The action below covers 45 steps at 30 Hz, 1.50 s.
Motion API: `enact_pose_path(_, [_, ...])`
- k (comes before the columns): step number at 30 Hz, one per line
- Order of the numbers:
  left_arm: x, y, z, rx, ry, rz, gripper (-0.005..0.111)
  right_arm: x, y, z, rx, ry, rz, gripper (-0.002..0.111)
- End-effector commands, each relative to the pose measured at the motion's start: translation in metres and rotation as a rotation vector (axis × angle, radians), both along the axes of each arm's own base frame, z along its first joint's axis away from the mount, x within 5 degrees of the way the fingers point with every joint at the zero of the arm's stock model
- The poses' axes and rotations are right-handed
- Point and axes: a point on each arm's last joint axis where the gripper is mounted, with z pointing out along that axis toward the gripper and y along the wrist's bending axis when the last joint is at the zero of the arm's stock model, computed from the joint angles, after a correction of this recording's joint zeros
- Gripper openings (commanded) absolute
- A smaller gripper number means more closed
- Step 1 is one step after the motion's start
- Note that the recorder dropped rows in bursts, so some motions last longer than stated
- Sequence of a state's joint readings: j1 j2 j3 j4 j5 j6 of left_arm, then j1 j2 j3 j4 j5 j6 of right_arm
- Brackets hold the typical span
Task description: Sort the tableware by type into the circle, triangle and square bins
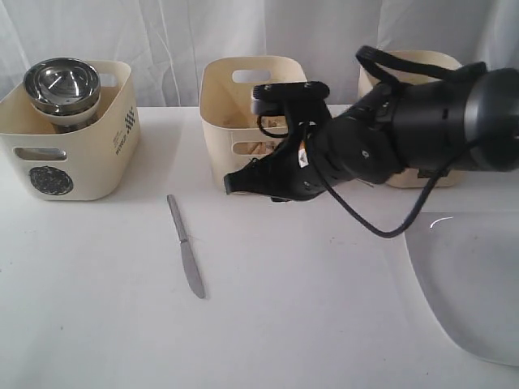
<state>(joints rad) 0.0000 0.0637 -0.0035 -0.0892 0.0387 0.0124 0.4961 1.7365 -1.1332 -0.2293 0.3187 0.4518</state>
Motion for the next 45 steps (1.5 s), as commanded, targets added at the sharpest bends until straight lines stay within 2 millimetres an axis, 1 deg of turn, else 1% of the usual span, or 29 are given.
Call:
enact_pose_path(1, [0.000, 0.000, -0.001, -0.011, -0.003, -0.001, 0.000, 0.010, 0.027, 0.007, -0.080, 0.025, 0.091, 0.045])
enact_pose_path(3, [0.000, 0.000, -0.001, -0.011, -0.003, -0.001, 0.000, 0.015, 0.047, 0.007, -0.099, 0.054, 0.132, 0.050])
enact_pose_path(5, [0.000, 0.000, -0.001, -0.011, -0.003, -0.001, 0.000, 0.020, 0.069, 0.007, -0.104, 0.077, 0.165, 0.050])
enact_pose_path(7, [0.000, 0.000, -0.001, -0.011, -0.003, -0.001, 0.000, 0.026, 0.088, 0.000, -0.109, 0.117, 0.181, 0.050])
enact_pose_path(10, [0.000, 0.000, -0.001, -0.011, -0.003, -0.001, 0.000, 0.034, 0.107, -0.012, -0.137, 0.157, 0.196, 0.050])
enact_pose_path(16, [0.000, 0.000, -0.001, -0.011, -0.003, -0.001, 0.000, 0.052, 0.132, -0.030, -0.170, 0.193, 0.205, 0.050])
enact_pose_path(26, [0.000, 0.000, -0.001, -0.011, -0.003, -0.001, 0.000, 0.073, 0.148, -0.044, -0.188, 0.187, 0.214, 0.050])
enact_pose_path(31, [0.000, 0.000, -0.001, -0.011, -0.003, -0.001, 0.000, 0.079, 0.153, -0.058, -0.204, 0.207, 0.214, 0.050])
enact_pose_path(35, [0.000, 0.000, -0.001, -0.011, -0.003, -0.001, 0.000, 0.084, 0.151, -0.070, -0.220, 0.226, 0.205, 0.050])
enact_pose_path(39, [0.000, 0.000, -0.001, -0.011, -0.003, -0.001, 0.000, 0.089, 0.148, -0.077, -0.224, 0.235, 0.194, 0.050])
enact_pose_path(45, [0.000, 0.000, -0.001, -0.011, -0.003, -0.001, 0.000, 0.092, 0.144, -0.090, -0.240, 0.262, 0.186, 0.049])
